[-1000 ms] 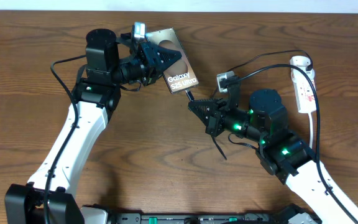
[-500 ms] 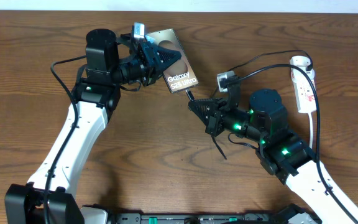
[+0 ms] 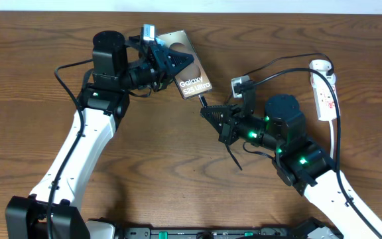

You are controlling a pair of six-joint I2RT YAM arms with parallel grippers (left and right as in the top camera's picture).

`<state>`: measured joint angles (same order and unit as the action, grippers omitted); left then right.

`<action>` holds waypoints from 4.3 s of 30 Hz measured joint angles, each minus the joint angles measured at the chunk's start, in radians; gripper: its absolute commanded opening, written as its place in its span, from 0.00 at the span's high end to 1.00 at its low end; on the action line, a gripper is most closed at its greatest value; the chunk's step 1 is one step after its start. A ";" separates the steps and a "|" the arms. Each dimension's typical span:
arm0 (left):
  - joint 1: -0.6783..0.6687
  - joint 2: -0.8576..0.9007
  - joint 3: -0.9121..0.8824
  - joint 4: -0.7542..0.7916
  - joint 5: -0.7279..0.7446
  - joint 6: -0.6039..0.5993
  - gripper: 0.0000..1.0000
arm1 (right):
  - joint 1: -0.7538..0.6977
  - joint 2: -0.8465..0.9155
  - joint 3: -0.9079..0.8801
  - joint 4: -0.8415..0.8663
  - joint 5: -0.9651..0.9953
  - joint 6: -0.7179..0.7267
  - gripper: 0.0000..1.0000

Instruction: Plug charger to phone and switch on socket

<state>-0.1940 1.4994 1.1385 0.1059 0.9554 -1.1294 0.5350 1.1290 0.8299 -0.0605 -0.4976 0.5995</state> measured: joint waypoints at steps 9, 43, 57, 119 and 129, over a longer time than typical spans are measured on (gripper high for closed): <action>-0.001 0.000 0.000 0.002 -0.008 0.000 0.93 | 0.000 0.009 0.000 0.011 -0.002 0.001 0.99; -0.009 0.000 0.000 0.001 -0.028 0.000 0.93 | 0.000 0.010 0.000 0.015 -0.001 0.022 0.99; -0.009 0.000 0.000 0.003 -0.021 0.029 0.93 | 0.000 0.010 0.000 0.028 -0.002 0.045 0.99; -0.064 0.001 0.003 -0.020 0.152 0.192 0.93 | -0.083 0.016 -0.014 0.133 -0.053 0.092 0.20; -0.065 0.001 0.003 -0.020 0.291 0.274 0.92 | -0.249 0.016 -0.013 0.124 -0.392 0.004 0.30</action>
<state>-0.2588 1.5002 1.1412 0.0860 1.2469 -0.8555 0.2863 1.1454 0.8165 0.0631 -0.8898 0.6033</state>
